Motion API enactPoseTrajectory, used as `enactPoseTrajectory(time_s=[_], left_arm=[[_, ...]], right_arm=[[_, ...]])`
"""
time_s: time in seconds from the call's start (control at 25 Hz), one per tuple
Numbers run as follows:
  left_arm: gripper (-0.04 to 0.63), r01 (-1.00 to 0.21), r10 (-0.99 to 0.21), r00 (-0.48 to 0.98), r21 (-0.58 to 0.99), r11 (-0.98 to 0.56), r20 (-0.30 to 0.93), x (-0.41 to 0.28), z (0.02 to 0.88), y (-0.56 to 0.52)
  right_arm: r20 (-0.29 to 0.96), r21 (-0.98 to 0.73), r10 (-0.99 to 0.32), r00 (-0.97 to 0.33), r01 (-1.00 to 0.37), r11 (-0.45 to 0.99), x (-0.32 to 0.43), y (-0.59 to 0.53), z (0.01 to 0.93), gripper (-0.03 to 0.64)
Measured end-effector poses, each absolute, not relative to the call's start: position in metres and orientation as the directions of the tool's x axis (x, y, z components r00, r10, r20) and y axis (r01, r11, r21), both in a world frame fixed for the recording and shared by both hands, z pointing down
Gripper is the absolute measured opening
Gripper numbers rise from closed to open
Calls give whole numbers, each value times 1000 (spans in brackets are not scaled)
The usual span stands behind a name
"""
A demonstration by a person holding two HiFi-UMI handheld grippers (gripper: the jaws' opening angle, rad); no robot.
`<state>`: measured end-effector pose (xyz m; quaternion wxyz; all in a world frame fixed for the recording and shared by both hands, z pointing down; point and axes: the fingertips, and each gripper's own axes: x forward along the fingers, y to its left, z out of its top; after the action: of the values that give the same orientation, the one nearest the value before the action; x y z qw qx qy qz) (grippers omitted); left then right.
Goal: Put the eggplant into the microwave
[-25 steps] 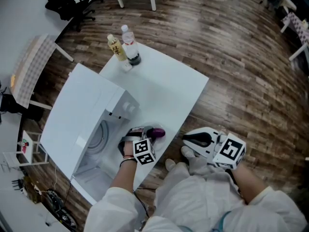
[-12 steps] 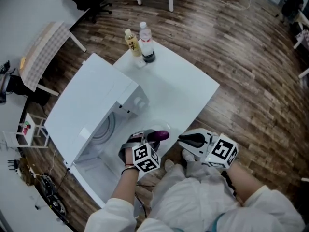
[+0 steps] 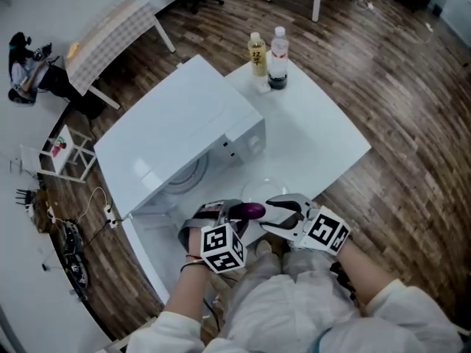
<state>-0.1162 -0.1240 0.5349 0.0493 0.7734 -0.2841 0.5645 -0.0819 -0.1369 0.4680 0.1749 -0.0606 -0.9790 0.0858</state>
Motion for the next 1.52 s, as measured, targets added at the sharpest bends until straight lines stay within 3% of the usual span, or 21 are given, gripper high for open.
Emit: enactPoseTrajectory(time_s=[0.4, 1.2, 1.36, 1.52], left_arm=[[204, -507, -420, 160, -291, -811, 893, -143, 522, -110], [219, -382, -477, 202, -380, -842, 855, -142, 511, -105], [301, -453, -549, 169, -430, -781, 819, -152, 505, -105], [304, -652, -692, 126, -466, -598, 711, -165, 485, -114]], right_arm=[[279, -306, 211, -937, 122, 944, -129, -128, 489, 227], [280, -253, 184, -942, 112, 961, -139, -114, 491, 213], [275, -251, 177, -945, 107, 962, -137, -118, 495, 213], [274, -248, 151, -950, 82, 965, -140, -128, 493, 213]])
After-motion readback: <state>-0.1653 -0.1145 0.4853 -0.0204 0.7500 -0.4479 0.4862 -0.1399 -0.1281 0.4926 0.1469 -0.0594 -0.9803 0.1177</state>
